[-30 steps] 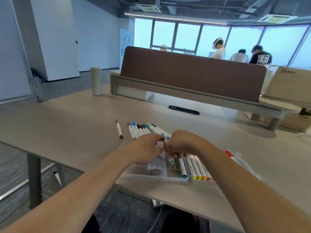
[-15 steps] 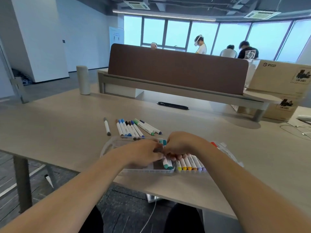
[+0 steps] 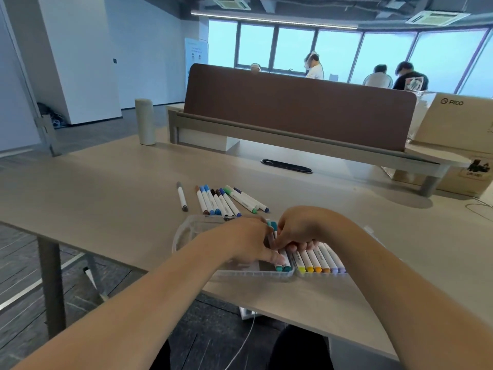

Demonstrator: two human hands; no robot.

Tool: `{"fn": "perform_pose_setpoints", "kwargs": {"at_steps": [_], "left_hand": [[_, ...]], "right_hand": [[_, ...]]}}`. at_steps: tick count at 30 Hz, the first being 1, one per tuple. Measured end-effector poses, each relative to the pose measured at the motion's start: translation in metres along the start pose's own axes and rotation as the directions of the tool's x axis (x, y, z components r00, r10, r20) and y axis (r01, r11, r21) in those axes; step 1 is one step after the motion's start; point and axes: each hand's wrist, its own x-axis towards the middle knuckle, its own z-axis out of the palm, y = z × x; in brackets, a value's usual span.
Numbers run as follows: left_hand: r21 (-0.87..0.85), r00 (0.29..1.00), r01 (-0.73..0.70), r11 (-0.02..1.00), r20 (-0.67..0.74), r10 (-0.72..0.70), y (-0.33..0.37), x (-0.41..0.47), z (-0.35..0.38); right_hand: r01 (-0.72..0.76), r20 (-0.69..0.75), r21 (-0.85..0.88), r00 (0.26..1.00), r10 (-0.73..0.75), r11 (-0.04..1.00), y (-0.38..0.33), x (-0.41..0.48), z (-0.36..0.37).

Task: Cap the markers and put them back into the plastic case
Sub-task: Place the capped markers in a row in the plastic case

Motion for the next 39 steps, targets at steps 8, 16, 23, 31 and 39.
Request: {"fn": "perform_pose_setpoints", "kwargs": {"at_steps": [8,16,23,31,39], "left_hand": [[-0.311,0.966,0.029,0.950,-0.236,-0.107,-0.032,0.003,-0.018],[-0.424,0.888,0.064,0.904,-0.389,-0.245,-0.083,0.026,-0.046],[-0.567,0.849,0.089,0.819,-0.387,-0.361,-0.106,0.037,-0.039],[-0.606,0.840,0.099,0.789,-0.374,-0.392,-0.107,0.032,-0.032],[-0.572,0.877,0.090,0.815,-0.343,-0.337,-0.069,0.011,-0.030]], "right_hand": [[-0.002,-0.235,-0.021,0.972,-0.003,1.000,-0.010,0.026,-0.017],[0.034,-0.489,-0.016,0.871,-0.037,0.999,-0.053,0.100,-0.031],[-0.041,-0.523,-0.159,0.851,-0.049,0.986,-0.076,0.129,-0.031],[-0.050,-0.501,-0.220,0.863,-0.069,0.974,-0.083,0.132,-0.027],[0.032,-0.337,0.007,0.941,-0.028,0.999,-0.070,0.056,-0.028]]}}
